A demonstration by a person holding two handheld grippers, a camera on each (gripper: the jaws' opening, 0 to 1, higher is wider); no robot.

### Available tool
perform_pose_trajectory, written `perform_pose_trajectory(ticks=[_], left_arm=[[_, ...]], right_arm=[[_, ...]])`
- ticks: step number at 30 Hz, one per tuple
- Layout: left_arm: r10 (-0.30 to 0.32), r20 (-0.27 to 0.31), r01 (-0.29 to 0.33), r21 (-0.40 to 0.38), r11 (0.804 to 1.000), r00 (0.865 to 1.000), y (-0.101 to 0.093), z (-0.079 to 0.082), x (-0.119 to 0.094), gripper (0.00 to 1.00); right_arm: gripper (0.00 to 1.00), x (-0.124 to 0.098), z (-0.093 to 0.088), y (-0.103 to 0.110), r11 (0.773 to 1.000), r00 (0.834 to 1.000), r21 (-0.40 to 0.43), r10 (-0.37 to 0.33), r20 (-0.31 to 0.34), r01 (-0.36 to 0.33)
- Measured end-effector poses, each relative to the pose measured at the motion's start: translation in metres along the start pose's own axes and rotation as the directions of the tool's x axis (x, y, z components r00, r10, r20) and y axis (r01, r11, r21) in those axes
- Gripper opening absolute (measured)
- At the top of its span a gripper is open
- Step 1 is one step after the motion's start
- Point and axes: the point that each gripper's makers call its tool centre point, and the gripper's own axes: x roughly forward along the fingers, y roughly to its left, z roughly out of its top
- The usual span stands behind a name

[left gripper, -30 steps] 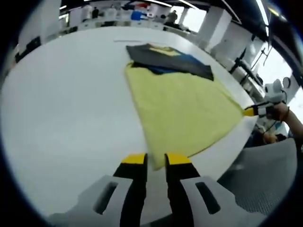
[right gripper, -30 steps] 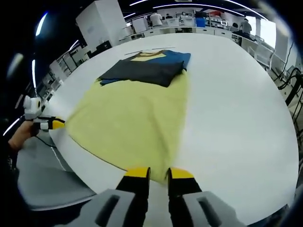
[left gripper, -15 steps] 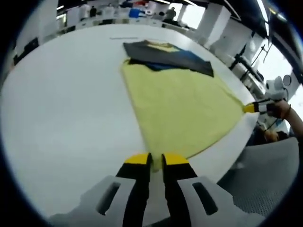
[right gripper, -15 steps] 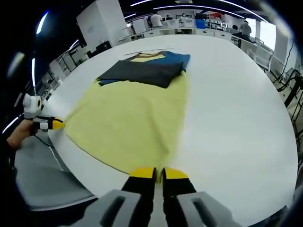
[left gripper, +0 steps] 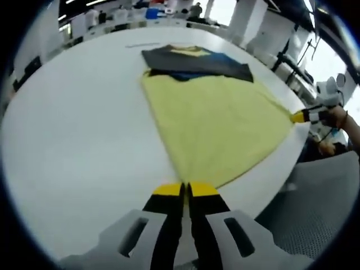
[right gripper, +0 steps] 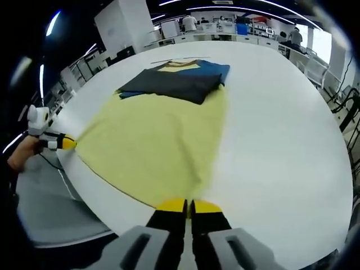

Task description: Fold the garment on the visible template until the final outline fits inside the template.

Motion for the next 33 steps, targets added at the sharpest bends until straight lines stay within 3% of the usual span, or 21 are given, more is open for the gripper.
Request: perform_pose_trajectory(ticks=[13,23,33], left_arm=[[0.017,-0.038,-0.018,-0.041,0.999,0.999,0.003,-0.013,-0.017,0.0],[0.027,-0.111,-0.025,0.019,1.0,0.994,0.004,-0.035,-0.027,0.0],[0.052,-0.139,-0.044,0.062,0.997,0.989,0.003,-0.041,-0.031,0.0]], right_arm=[[0.0,-0.003,-0.012,0.018,0.999,0.999,-0.015,0.04,-0.02,-0.041],[0.0,-0.009,-0.023,0.031,0.997,0.996,-0.001,0.081,-0.027,-0.081],[0.0,-0.014,-0.027,0.037,0.995,0.995,-0.02,0.093,-0.03,-0.094]])
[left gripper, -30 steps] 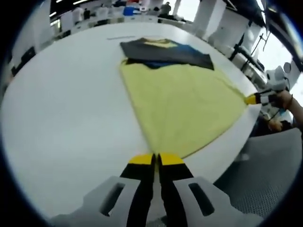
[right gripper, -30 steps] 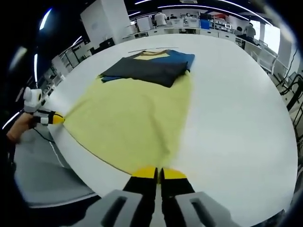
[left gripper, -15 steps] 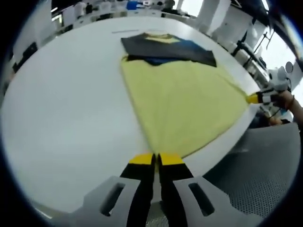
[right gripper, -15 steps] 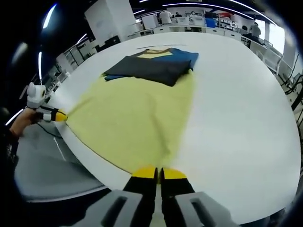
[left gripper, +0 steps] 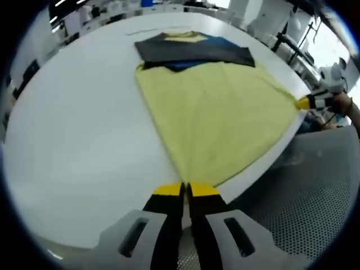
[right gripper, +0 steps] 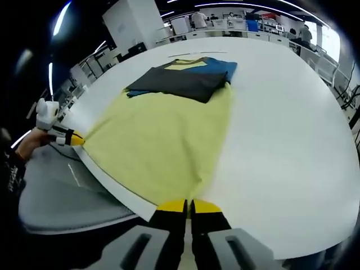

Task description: Fold the garment on the visible template until the final outline fits inside the template.

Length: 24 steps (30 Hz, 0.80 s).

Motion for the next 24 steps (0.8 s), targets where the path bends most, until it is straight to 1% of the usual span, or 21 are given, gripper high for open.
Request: perform_pose_trajectory(ticks=[2,14,16,18,24], left_arm=[[-0.001,-0.005,0.001,0.01,1.0,1.0,-0.001,-0.002,-0.001,0.0],[-0.007,-0.019,0.007,0.01,1.0,1.0,-0.005,-0.013,-0.008,0.0],[-0.009,-0.02,0.009,0.002,1.0,1.0,-0.005,-0.015,-0.01,0.0],[-0.008,-0.028,0.007,-0.028,1.0,1.0,-0.005,-0.017,-0.011,0.0],[-0.009,-0.048,0.009,-0.003,1.0,0.999,-0.012,-0.022,-0.014,0.0]], right_arm=[[0.0,-0.001,-0.001,0.002,1.0,1.0,-0.006,0.001,-0.003,-0.001],[0.0,-0.006,-0.01,0.008,1.0,0.999,-0.023,0.013,-0.031,-0.013],[0.0,-0.006,-0.012,0.009,1.0,0.999,-0.023,0.015,-0.033,-0.016],[0.0,-0.008,-0.014,0.011,1.0,0.999,-0.023,0.019,-0.036,-0.02],[0.0,-0.013,-0.018,0.012,1.0,0.999,-0.023,0.017,-0.031,-0.018]])
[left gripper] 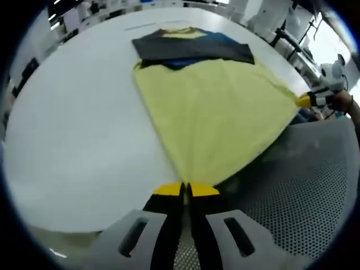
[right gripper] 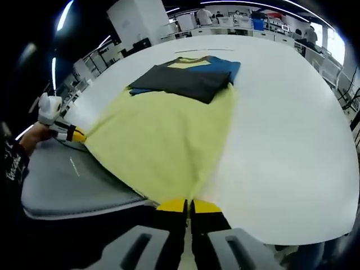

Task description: Fold the garment on the visible template until the final outline fits inside the template.

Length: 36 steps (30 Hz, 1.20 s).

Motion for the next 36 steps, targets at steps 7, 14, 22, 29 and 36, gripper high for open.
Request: perform_pose_trajectory(ticks=[7,14,22,29,36], left_arm=[[-0.018,-0.005,0.018,-0.004,1.0,1.0,-0.004,-0.002,-0.009,0.0],[-0.005,0.007,0.005,0.01,1.0,1.0,-0.004,0.002,-0.013,0.0],[0.025,0.12,-0.033,0.058,0.998,0.992,0.001,0.026,-0.027,0.0],[0.034,0.183,-0.046,0.062,0.997,0.983,0.007,0.041,-0.038,0.0],[0.062,0.274,-0.085,0.071,0.994,0.96,0.012,0.065,-0.052,0.0]], right_arm=[[0.0,-0.005,-0.002,0.003,1.0,1.0,-0.01,-0.009,-0.004,0.009],[0.0,-0.012,0.005,0.005,0.999,1.0,0.03,-0.024,0.003,0.024],[0.0,-0.022,0.017,0.005,0.999,0.999,0.023,-0.047,0.025,0.047],[0.0,-0.033,0.039,0.001,0.995,0.993,0.074,-0.069,0.093,0.063],[0.0,-0.042,0.06,-0.002,0.995,0.987,0.055,-0.088,0.137,0.081]])
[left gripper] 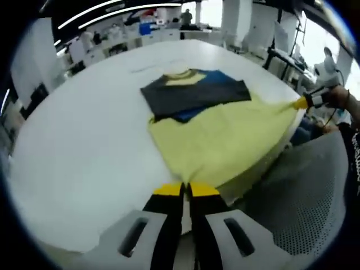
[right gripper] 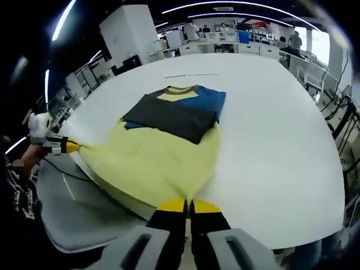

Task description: Fold the garment on the visible template until the final outline fits inside the template.

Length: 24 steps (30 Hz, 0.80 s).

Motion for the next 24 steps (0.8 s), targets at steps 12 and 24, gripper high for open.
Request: perform_pose_trajectory(ticks=[12,24], left_arm=[[0.039,0.073,-0.04,0.018,0.999,0.997,0.01,0.036,-0.005,0.0],[0.071,0.132,-0.071,-0.006,0.997,0.989,0.02,0.062,-0.008,0.0]], right_arm=[[0.0,-0.007,0.044,-0.006,0.997,0.997,-0.07,-0.005,0.076,0.011],[0.0,-0.01,0.084,-0.008,0.996,0.987,-0.082,-0.029,0.157,0.042]])
